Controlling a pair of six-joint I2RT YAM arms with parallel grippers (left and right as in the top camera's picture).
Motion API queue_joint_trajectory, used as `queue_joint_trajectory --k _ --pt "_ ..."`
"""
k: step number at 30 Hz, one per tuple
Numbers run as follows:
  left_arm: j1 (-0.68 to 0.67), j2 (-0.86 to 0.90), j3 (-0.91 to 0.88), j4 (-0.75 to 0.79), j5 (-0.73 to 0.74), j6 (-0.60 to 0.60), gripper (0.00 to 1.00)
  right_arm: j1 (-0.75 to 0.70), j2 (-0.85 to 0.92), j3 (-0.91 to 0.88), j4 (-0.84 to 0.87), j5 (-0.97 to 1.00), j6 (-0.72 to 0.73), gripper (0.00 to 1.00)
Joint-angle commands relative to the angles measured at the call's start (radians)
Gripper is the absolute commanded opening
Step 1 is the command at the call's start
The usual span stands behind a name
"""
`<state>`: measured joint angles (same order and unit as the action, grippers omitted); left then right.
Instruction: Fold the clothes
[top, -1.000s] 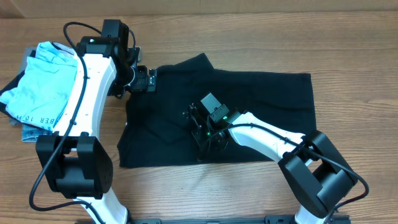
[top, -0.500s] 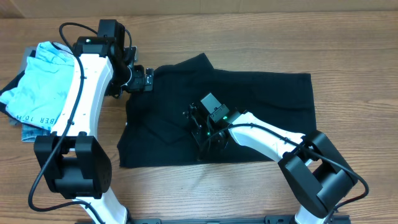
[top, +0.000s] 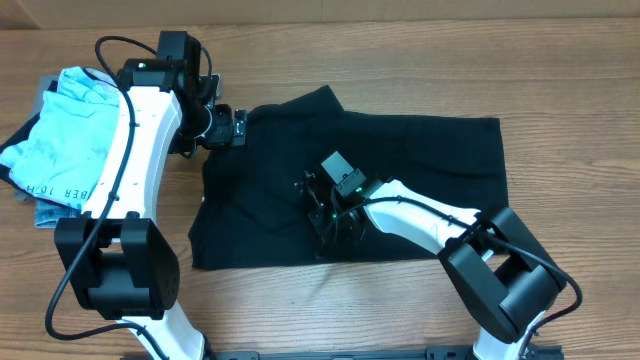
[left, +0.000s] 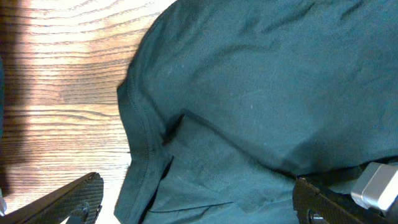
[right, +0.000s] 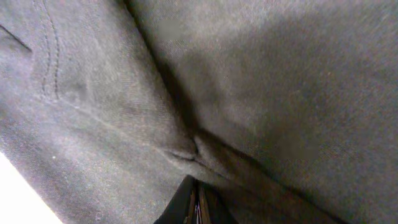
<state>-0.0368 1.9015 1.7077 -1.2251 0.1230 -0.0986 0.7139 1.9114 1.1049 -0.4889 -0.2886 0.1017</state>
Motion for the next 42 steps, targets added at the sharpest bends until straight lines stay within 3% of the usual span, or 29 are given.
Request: queue_joint_trajectory --k 1,18,26,35,42 --pt "0.005 0.008 -0.004 0.006 -0.007 -0.014 1.0 -0.002 0.009 0.007 0.025 0.0 0.004 0.04" --pt "0.005 0.008 -0.004 0.002 -0.021 -0.014 1.0 -0.003 0.012 0.052 0.174 0.274 0.056 0.04" --pt "0.005 0.008 -0.004 0.001 -0.022 -0.014 1.0 -0.003 -0.122 0.14 0.01 0.326 0.098 0.04" --pt "0.005 0.008 -0.004 0.0 -0.022 -0.014 1.0 -0.016 -0.195 0.137 -0.353 0.388 0.22 0.04" --pt "0.003 0.008 -0.004 -0.009 -0.019 -0.021 1.0 -0.188 -0.169 0.052 -0.31 0.44 0.296 0.04"
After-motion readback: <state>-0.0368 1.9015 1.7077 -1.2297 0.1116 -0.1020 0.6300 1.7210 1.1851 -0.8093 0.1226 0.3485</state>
